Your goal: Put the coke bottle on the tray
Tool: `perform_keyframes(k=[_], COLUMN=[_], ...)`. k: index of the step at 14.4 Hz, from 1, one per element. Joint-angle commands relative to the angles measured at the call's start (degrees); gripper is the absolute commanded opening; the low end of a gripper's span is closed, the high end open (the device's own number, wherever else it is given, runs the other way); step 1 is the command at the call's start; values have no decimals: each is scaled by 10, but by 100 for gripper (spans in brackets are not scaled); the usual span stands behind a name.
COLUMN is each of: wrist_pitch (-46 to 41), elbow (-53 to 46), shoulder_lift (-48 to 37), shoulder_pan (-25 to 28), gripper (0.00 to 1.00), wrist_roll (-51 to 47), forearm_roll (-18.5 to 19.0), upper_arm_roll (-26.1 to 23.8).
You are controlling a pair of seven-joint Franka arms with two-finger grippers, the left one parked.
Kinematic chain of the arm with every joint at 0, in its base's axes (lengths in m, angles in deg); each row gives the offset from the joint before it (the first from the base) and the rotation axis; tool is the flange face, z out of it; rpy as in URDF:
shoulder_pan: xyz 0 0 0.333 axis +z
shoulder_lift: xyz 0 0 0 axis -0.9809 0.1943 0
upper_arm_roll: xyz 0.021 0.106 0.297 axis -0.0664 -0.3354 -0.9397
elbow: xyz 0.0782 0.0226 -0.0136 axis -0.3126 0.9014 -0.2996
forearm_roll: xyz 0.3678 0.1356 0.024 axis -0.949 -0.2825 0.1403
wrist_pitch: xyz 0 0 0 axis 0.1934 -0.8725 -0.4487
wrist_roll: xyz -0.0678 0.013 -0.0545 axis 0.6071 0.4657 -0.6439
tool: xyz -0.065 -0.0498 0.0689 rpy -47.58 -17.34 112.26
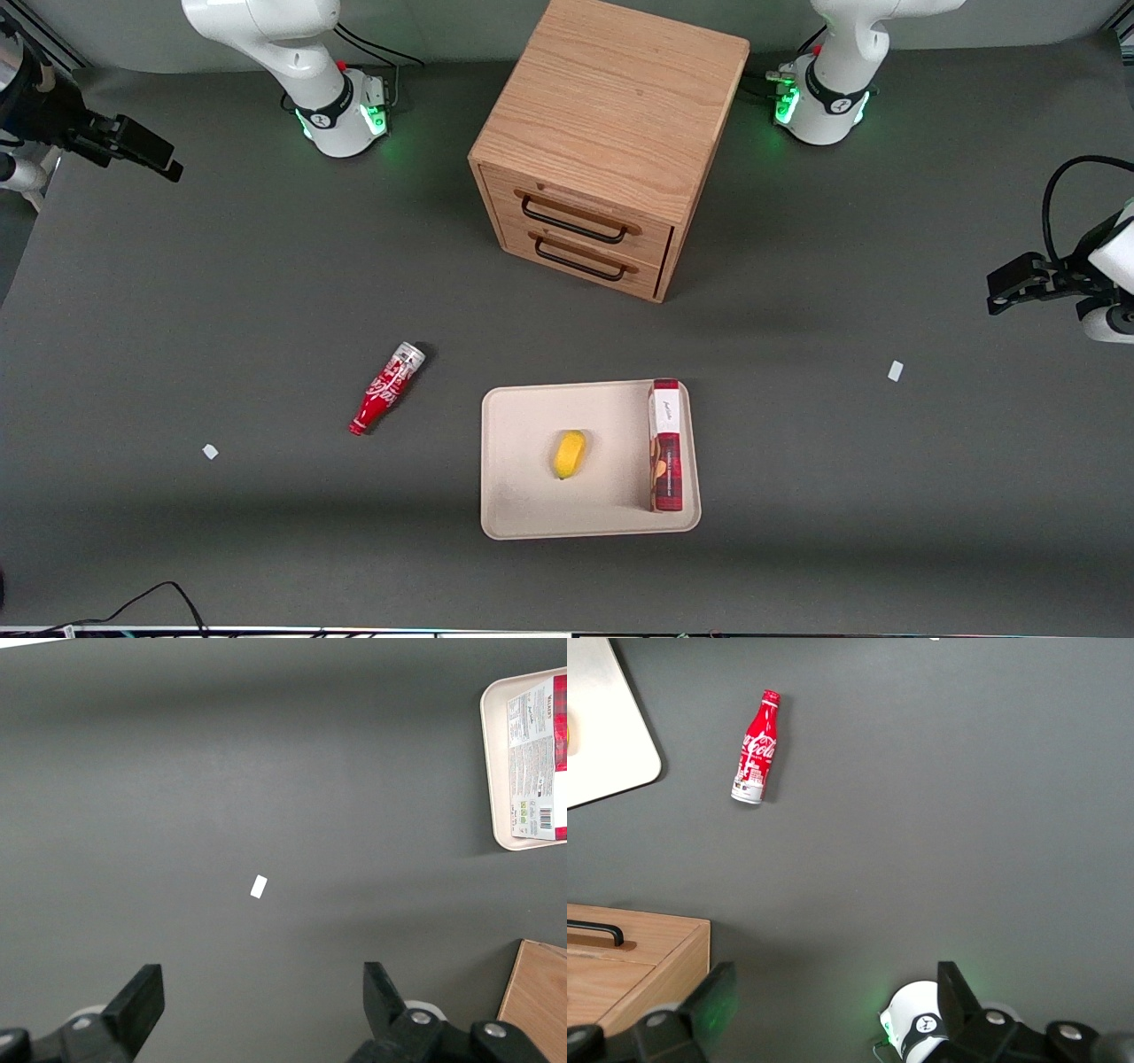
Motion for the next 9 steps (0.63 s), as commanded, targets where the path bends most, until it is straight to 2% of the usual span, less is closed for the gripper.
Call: perform_keyframes(k=[1,9], wrist_pitch=[-35,-44], elbow=[-42,-40], shoulder_lift=[23,38], shoulder_pan=[5,8], gripper=[100,100], wrist_roll=[1,12], forearm_roll=[-12,-9], upper_arm_roll=[6,3])
